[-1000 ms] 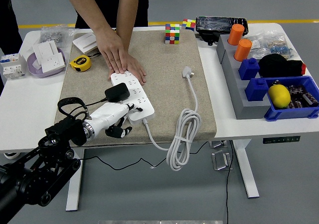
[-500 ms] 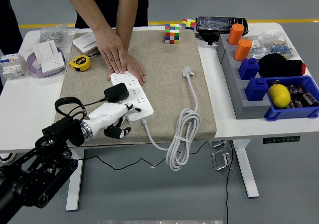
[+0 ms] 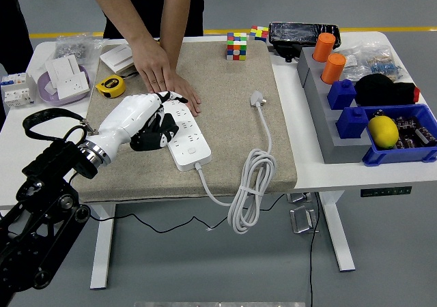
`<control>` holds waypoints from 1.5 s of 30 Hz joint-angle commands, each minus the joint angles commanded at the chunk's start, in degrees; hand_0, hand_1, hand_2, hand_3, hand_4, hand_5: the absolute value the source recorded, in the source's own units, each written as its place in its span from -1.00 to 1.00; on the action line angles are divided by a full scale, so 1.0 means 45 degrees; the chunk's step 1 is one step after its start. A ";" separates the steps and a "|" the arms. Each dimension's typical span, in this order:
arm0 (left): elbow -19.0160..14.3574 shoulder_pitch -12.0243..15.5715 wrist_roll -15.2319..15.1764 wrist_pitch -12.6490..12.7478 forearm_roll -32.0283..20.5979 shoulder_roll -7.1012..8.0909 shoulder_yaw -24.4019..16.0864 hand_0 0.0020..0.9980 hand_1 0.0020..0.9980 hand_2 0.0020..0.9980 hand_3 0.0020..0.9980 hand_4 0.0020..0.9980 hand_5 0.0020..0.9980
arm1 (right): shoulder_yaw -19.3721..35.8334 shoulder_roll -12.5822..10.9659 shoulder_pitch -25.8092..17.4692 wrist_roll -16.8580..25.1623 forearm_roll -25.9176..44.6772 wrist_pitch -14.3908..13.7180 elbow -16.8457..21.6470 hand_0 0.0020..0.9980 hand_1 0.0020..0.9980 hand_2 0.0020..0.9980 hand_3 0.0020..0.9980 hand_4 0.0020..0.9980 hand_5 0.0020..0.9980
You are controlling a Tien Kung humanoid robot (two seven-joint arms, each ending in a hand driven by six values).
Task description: Pick up the plug,place it near the board,insert it into the board,press the button
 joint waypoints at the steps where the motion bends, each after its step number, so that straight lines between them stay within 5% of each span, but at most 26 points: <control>1: -0.0267 0.0091 -0.0041 0.0163 -0.0579 -0.0136 -0.0238 -0.49 -0.70 -0.53 0.30 0.26 -0.66 | 0.0006 0.0004 -0.0006 0.0000 -0.0001 0.0002 0.0000 0.63 0.53 0.46 0.50 1.00 1.00; 5: -0.0696 0.0278 -0.0070 0.0293 -0.2731 -0.0567 -0.1048 -0.49 -0.70 -0.53 0.30 0.26 -0.66 | 0.0011 0.0026 -0.0018 -0.0005 -0.0002 0.0007 -0.0005 0.63 0.53 0.46 0.50 1.00 1.00; 6: -0.0586 0.0305 0.0037 0.0156 -0.3310 -0.0641 -0.1243 0.08 0.23 0.18 0.25 1.00 -0.09 | 0.0014 0.0031 -0.0018 -0.0005 -0.0007 0.0008 -0.0005 0.63 0.52 0.46 0.50 1.00 1.00; 12: 0.0669 0.0593 0.1258 -0.1100 -0.6455 -0.0904 -0.2084 0.08 0.23 0.18 0.25 1.00 -0.09 | 0.0106 0.0048 -0.0004 -0.0047 -0.0096 0.0031 0.0007 0.63 0.52 0.46 0.50 1.00 1.00; 13: 0.0804 0.0677 0.1468 -0.1238 -0.7035 -0.0960 -0.2190 1.00 1.00 1.00 0.82 1.00 0.64 | 0.0102 0.0051 -0.0010 -0.0046 -0.0088 0.0033 0.0003 0.63 0.52 0.46 0.50 1.00 1.00; 18: 0.1107 0.0961 0.1942 -0.1481 -0.9620 -0.1144 -0.2558 1.00 1.00 1.00 0.82 1.00 0.64 | 0.0058 0.0046 -0.0059 -0.0047 -0.0032 0.0042 -0.0016 0.63 0.52 0.46 0.50 1.00 1.00; 19: 0.1125 0.0990 0.1994 -0.1509 -1.0116 -0.1167 -0.2622 1.00 1.00 1.00 1.00 1.00 0.86 | 0.0054 0.0043 -0.0063 -0.0046 -0.0025 0.0043 -0.0018 0.63 0.52 0.46 0.50 1.00 1.00; 34: 0.1207 0.1121 0.2181 -0.1412 -1.7713 -0.1264 -0.3024 1.00 1.00 1.00 1.00 1.00 0.92 | -0.0005 0.0054 -0.0067 -0.0039 -0.0025 0.0051 -0.0009 0.63 0.52 0.46 0.50 1.00 1.00; 36: 0.1126 0.1144 0.2155 -0.1445 -1.7340 -0.1209 -0.3007 1.00 1.00 1.00 1.00 1.00 0.92 | -0.0023 0.0049 -0.0079 -0.0040 -0.0013 0.0051 -0.0010 0.63 0.52 0.46 0.50 1.00 1.00; 37: 0.1065 0.1148 0.2157 -0.1475 -1.6916 -0.1160 -0.2987 1.00 1.00 1.00 1.00 1.00 0.65 | -0.0030 0.0047 -0.0082 -0.0042 -0.0009 0.0050 -0.0010 0.63 0.52 0.46 0.50 1.00 1.00; 42: 0.0357 0.1134 0.2037 -0.2005 -1.4307 -0.0721 -0.2499 1.00 1.00 1.00 1.00 1.00 0.65 | -0.0040 0.0045 -0.0087 -0.0047 -0.0011 0.0046 -0.0007 0.63 0.52 0.46 0.50 1.00 1.00; 43: 0.0254 0.1119 0.1978 -0.2081 -1.3811 -0.0660 -0.2404 0.44 0.37 0.37 1.00 1.00 -0.13 | -0.0036 0.0045 -0.0086 -0.0047 -0.0015 0.0045 -0.0006 0.63 0.52 0.46 0.50 1.00 1.00; 45: -0.0047 0.1038 0.1584 -0.2232 -1.2735 -0.0460 -0.2037 0.44 0.37 0.37 1.00 1.00 -0.13 | -0.0045 0.0040 -0.0071 -0.0050 -0.0018 0.0040 -0.0003 0.63 0.52 0.46 0.50 1.00 1.00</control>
